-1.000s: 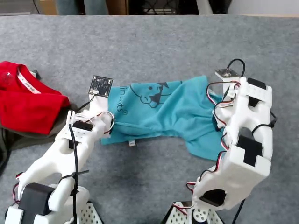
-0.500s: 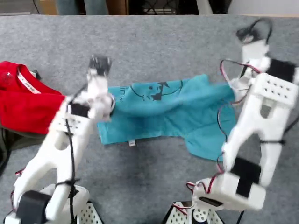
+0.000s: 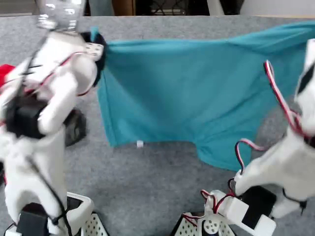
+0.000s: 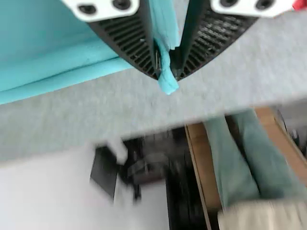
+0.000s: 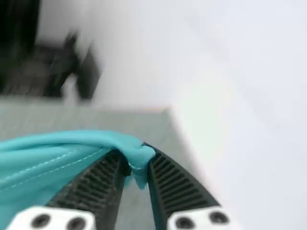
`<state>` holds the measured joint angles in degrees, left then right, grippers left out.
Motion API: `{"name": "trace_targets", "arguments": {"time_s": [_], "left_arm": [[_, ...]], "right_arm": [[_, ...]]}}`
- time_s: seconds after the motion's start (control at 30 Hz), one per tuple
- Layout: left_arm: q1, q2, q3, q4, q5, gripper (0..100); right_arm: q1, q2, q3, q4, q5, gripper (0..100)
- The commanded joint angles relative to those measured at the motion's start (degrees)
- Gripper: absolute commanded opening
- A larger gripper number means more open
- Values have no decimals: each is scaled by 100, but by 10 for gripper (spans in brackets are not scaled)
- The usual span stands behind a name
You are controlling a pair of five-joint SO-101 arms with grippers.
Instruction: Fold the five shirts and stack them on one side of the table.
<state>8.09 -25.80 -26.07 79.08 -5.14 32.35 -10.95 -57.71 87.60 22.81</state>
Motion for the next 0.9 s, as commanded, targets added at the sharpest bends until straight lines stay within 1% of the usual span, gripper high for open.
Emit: {"name": "trace_targets", "arguments": {"time_s": [0.0,0.13,0.23,0.33,0.47,0.63,0.7,0.73,0.8,0.87], "left_arm": [[-66,9,-1824,659,-53,29],[-57,-44,-2923,1310,-35,29],[-31,-62,-3345,2233,132,29],[-84,-246,-3327,2180,255,29],[-31,-958,-2642,2180,273,29],[-22,-1459,-971,2154,273,30],[-22,-1486,-110,1952,264,30],[-31,-1477,391,1662,264,30],[-66,-1468,1543,712,264,30],[-84,-1459,2738,-642,264,30]], "right_arm": [[220,-119,-1121,-185,-44,15],[255,-163,-1868,-308,132,15],[281,-163,-2492,-308,387,15],[290,-163,-3064,-273,607,15],[334,-163,-3433,-290,862,15],[440,-57,-3284,-264,897,15],[404,66,-2932,-308,897,15],[308,154,-2747,-369,897,15],[70,356,-2308,-527,914,15],[-211,567,-1877,-651,1011,14]]}}
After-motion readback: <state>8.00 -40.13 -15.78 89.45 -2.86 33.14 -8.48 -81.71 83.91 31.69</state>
